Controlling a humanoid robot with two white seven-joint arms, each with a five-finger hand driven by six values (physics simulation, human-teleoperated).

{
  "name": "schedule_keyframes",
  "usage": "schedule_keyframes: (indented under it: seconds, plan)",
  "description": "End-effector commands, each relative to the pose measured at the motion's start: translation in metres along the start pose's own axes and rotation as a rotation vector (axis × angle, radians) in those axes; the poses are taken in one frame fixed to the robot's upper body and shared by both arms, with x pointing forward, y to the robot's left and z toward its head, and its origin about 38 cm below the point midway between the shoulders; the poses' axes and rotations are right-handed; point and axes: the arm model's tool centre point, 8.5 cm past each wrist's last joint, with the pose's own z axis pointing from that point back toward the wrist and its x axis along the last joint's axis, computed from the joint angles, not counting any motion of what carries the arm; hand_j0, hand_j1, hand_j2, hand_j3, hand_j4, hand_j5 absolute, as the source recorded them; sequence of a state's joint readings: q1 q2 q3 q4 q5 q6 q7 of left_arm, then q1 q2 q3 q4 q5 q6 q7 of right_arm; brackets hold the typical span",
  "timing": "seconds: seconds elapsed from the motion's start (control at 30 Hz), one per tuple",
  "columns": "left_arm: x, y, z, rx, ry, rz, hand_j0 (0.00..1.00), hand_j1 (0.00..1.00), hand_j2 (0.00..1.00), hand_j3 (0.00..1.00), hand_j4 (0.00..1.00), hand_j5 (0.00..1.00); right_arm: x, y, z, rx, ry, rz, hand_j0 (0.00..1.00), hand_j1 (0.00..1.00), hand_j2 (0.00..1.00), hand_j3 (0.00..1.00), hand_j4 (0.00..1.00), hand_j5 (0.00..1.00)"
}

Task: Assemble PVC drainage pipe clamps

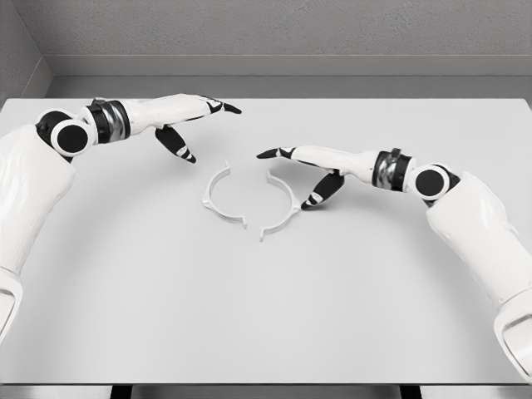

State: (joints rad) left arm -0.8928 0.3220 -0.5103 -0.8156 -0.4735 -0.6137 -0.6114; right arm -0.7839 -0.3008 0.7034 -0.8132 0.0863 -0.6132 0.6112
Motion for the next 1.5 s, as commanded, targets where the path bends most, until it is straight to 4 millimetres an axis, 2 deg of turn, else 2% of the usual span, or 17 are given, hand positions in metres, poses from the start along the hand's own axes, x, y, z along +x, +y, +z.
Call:
schedule_keyframes:
  seconds: [0.0,0.8,1.07,1.17,1.23,1.43,1.47]
  plan:
    - [0.000,0.001,0.000,0.006,-0.001,0.006,1.00,1.00,1.00,1.00,1.00,1.00,0.002,-0.001,-0.002,-0.006,-0.009,-0.006,1.00,1.00,1.00,1.00,1.00,1.00]
    - [0.005,0.001,-0.006,-0.003,-0.012,-0.002,1.00,1.00,1.00,1.00,1.00,1.00,0.012,-0.013,-0.011,-0.017,-0.031,0.012,1.00,1.00,1.00,1.00,1.00,1.00]
    - [0.006,0.001,-0.007,-0.007,-0.014,-0.005,1.00,1.00,1.00,1.00,1.00,1.00,0.015,-0.008,-0.017,0.003,-0.039,0.015,1.00,1.00,1.00,1.00,1.00,1.00]
    - [0.006,0.000,-0.007,-0.009,-0.014,-0.005,1.00,1.00,1.00,1.00,1.00,1.00,0.012,-0.014,-0.009,-0.017,-0.029,0.014,1.00,1.00,1.00,1.00,1.00,1.00]
    - [0.006,0.001,-0.007,-0.008,-0.013,-0.005,1.00,1.00,1.00,1.00,1.00,1.00,0.001,-0.015,0.007,-0.022,0.004,0.011,1.00,1.00,1.00,1.00,1.00,1.00]
    - [0.008,0.001,-0.014,-0.017,-0.012,-0.007,1.00,1.00,1.00,1.00,1.00,1.00,-0.004,-0.009,0.012,-0.015,0.015,0.004,1.00,1.00,1.00,1.00,1.00,1.00]
    - [0.007,-0.004,-0.017,-0.030,-0.003,0.001,1.00,1.00,1.00,1.00,1.00,1.00,-0.017,-0.013,0.035,-0.026,0.059,0.005,1.00,1.00,1.00,1.00,1.00,1.00]
